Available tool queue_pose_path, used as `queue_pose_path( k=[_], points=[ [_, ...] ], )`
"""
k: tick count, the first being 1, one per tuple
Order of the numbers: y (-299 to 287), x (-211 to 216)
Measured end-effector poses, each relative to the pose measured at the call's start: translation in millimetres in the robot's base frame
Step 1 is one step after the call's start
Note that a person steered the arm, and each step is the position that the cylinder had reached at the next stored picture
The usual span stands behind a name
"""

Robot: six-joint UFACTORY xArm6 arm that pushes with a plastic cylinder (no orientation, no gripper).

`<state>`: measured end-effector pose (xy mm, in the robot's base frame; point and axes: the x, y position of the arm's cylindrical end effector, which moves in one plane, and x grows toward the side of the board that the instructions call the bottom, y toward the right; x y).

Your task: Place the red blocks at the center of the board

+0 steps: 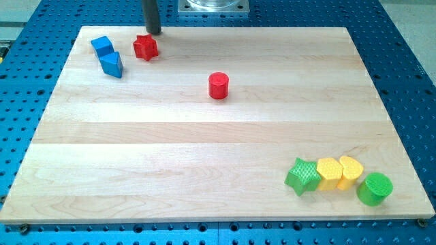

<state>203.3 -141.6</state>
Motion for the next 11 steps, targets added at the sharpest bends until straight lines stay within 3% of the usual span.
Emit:
queue_pose_path(
  k=[2,3,4,5,6,7,8,9,10,11],
  points=[
    [20.7,72.4],
    [10.6,38.8],
    [-6.6,44.6],
    [12.3,109.3],
    [44.8,146.3],
    [-19.4,107.4],
    [-36.7,186.4],
    [0.0,238.4],
    [69.4,246.7],
    [-42.9,244.9]
  ],
)
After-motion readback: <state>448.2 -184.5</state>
